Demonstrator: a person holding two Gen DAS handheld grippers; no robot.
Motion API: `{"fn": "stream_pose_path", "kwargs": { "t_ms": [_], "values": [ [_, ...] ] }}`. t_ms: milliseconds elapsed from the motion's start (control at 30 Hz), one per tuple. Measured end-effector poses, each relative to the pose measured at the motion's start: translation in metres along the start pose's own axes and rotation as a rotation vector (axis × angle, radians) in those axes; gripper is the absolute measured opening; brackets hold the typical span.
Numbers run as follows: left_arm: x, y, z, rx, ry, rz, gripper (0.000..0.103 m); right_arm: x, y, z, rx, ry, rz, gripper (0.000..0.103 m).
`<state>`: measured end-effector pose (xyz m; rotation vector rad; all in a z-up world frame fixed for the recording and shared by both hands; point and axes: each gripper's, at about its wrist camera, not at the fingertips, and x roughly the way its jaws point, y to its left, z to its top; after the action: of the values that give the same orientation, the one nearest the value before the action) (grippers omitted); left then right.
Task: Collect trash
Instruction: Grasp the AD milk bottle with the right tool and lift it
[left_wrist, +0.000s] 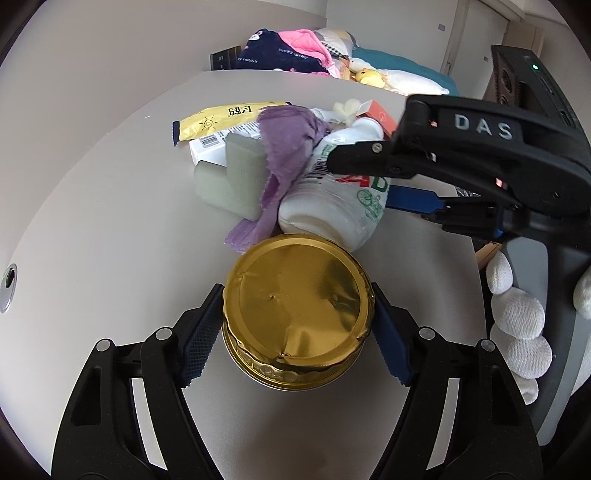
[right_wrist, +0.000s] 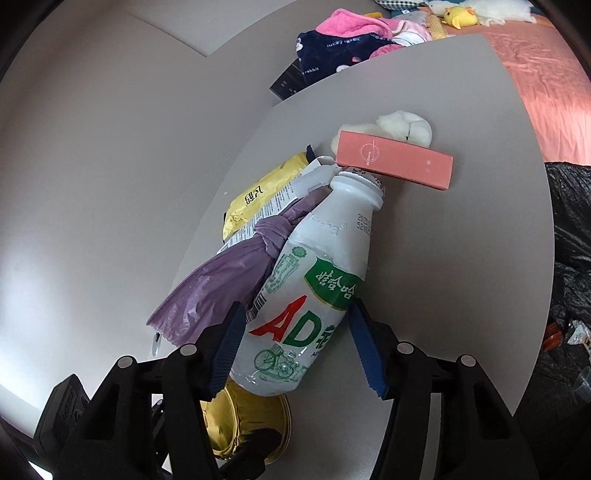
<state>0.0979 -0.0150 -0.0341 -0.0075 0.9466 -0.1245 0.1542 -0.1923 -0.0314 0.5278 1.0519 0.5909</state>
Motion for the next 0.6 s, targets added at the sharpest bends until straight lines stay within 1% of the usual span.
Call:
{"fn": "stream_pose_path", "kwargs": {
  "t_ms": [33, 67, 133, 200, 233, 300, 367, 467, 600],
  "values": [
    [0.000, 0.000, 0.000, 0.002, 0.000, -0.001, 0.073, 0.002, 0.000, 0.001, 0.006, 0.007, -0.003, 0.051],
    [0.000, -0.001, 0.000, 0.004, 0.001, -0.002, 0.073, 0.003, 0.000, 0.002, 0.005, 0.012, -0.001, 0.042],
    [0.001, -0.001, 0.001, 0.006, 0.003, -0.004, 0.073, 0.003, 0.001, 0.004, 0.002, 0.018, 0.021, 0.039],
    [0.001, -0.001, 0.001, 0.005, 0.005, -0.005, 0.073, -0.002, 0.006, 0.004, -0.030, -0.004, 0.032, 0.032],
    [0.002, 0.000, 0.002, 0.005, 0.007, -0.005, 0.073, -0.006, 0.010, 0.004, -0.048, -0.023, 0.028, 0.031],
    [0.002, 0.000, 0.002, 0.004, 0.011, -0.008, 0.073, -0.015, 0.020, 0.001, -0.110, -0.078, -0.017, 0.027],
    [0.002, 0.000, 0.004, 0.001, 0.012, -0.010, 0.073, -0.024, 0.029, -0.002, -0.173, -0.118, -0.063, 0.027],
    [-0.002, 0.000, 0.006, 0.002, -0.004, -0.013, 0.073, -0.037, 0.038, -0.007, -0.244, -0.163, -0.107, 0.027],
    [-0.011, -0.001, 0.009, 0.000, -0.031, -0.018, 0.073, -0.054, 0.041, -0.011, -0.282, -0.198, -0.140, 0.027]
  ]
}}
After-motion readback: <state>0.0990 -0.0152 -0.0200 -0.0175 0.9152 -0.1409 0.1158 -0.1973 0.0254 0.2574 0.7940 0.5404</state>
